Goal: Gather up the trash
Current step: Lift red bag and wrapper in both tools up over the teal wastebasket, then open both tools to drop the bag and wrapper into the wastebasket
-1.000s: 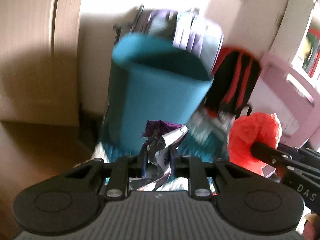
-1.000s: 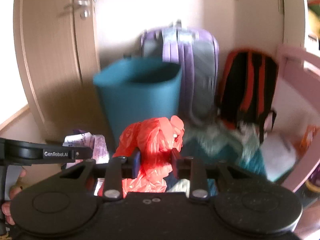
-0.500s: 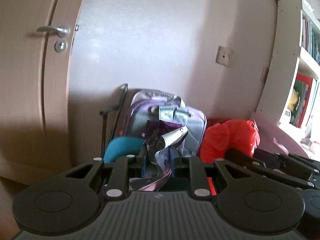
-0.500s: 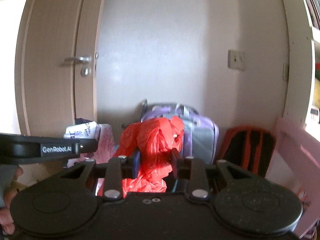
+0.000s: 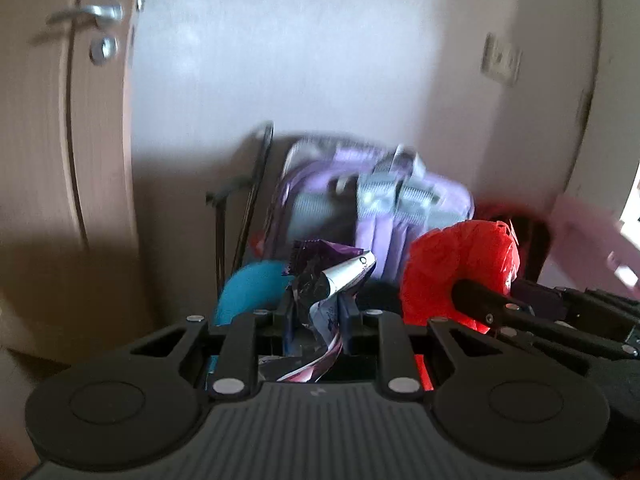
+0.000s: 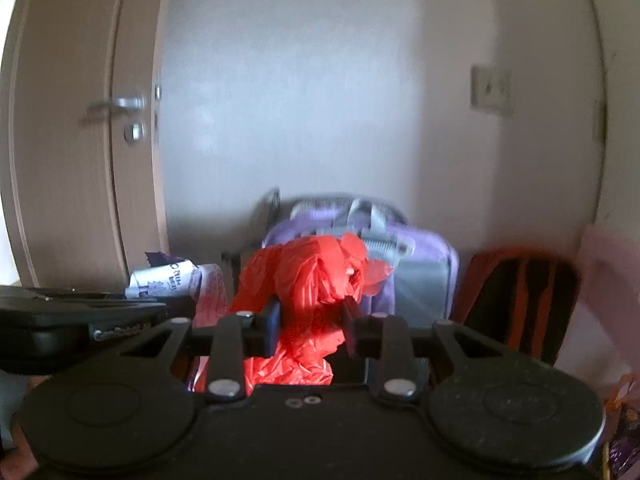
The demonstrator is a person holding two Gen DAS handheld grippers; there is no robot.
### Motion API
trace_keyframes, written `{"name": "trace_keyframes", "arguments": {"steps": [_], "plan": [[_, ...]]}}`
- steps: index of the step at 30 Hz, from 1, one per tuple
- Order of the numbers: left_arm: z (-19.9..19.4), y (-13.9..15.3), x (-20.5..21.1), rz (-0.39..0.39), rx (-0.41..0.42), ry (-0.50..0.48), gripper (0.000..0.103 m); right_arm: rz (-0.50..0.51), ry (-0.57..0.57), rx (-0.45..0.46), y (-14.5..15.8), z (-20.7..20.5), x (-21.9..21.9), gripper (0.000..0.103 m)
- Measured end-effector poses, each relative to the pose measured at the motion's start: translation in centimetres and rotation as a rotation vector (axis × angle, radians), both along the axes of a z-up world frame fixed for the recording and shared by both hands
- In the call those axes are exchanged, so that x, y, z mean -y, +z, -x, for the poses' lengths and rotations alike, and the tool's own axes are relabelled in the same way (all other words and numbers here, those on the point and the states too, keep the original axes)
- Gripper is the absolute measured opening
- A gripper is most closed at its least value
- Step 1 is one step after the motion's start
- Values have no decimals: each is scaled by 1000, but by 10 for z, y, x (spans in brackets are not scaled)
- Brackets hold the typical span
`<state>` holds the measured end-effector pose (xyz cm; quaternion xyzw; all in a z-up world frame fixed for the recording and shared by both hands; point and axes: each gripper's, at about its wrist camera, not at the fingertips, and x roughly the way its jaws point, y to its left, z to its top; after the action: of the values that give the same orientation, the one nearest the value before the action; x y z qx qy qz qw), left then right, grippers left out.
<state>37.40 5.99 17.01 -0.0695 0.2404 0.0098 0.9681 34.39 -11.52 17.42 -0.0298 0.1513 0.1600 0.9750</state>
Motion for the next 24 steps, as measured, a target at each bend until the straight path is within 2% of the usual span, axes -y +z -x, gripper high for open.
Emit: {"name": "trace_keyframes", "arguments": {"steps": [6, 12, 18, 24], "plan": [[-33, -39, 1, -15, -123, -31, 22, 78, 65, -120, -38, -28, -11, 30], [-49, -71, 3, -65, -235, -67, 23, 158, 121, -257, -66, -46, -22, 30], [-65, -90, 4, -86, -297, -89, 23, 214, 131, -339, -82, -58, -28, 31], [-68, -102, 4, -88, -323, -102, 27, 237, 124, -371, -91, -60, -29, 35]]}}
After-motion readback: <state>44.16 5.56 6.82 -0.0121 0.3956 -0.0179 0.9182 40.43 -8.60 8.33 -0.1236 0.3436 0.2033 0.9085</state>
